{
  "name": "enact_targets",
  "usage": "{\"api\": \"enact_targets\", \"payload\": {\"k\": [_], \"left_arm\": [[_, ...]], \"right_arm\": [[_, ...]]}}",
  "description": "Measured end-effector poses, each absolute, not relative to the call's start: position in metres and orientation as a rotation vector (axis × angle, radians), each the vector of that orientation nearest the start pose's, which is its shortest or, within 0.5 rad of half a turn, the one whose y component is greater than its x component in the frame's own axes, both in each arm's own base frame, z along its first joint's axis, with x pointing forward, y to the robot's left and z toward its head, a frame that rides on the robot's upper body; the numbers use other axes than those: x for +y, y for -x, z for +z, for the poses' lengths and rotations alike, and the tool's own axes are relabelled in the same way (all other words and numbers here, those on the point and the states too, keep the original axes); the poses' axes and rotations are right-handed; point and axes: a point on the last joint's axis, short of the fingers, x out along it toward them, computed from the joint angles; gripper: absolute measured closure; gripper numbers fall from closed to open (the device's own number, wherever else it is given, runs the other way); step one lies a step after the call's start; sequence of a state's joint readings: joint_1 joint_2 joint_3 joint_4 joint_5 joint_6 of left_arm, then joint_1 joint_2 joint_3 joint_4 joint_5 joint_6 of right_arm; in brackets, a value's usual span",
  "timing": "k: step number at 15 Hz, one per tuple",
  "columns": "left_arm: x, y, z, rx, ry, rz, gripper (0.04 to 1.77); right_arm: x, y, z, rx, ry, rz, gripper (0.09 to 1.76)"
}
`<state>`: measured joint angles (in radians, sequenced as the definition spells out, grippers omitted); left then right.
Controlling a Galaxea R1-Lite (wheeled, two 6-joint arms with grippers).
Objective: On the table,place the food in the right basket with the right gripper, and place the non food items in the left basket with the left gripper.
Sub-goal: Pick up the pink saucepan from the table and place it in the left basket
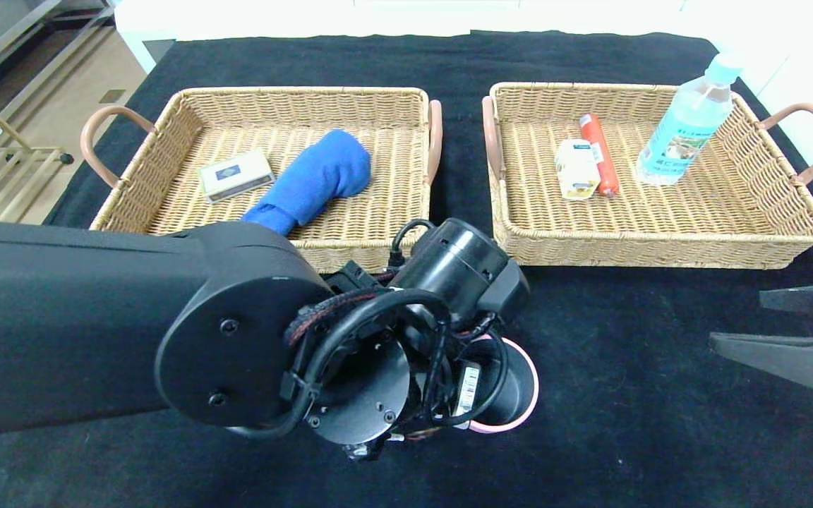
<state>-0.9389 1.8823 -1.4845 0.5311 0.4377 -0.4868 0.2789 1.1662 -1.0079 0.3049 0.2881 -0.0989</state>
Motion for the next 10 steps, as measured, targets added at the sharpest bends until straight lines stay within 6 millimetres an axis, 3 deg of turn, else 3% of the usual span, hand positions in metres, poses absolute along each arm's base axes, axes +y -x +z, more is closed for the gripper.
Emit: {"api": "enact_targets", "payload": {"k": [4, 5, 10], "left_arm": [[-0.2713, -0.2104, 0.2054, 0.807, -0.142, -0.270, 1.12], [-0.2711, -0.2103, 0.2052, 0.809, -0.145, -0.270, 1.69], [-0.2711, -0.2102, 0.2050, 0.809, -0.141, -0.270, 1.64]], "right_arm": [[0.0494, -0.1493, 0.2773, 0.442, 0.092, 0.579, 0.14], [0.0494, -0.1494, 0.2774, 0.442, 0.092, 0.578, 0.14], [0.0494, -0.1493, 0.2774, 0.442, 0.092, 0.579, 0.14]]}}
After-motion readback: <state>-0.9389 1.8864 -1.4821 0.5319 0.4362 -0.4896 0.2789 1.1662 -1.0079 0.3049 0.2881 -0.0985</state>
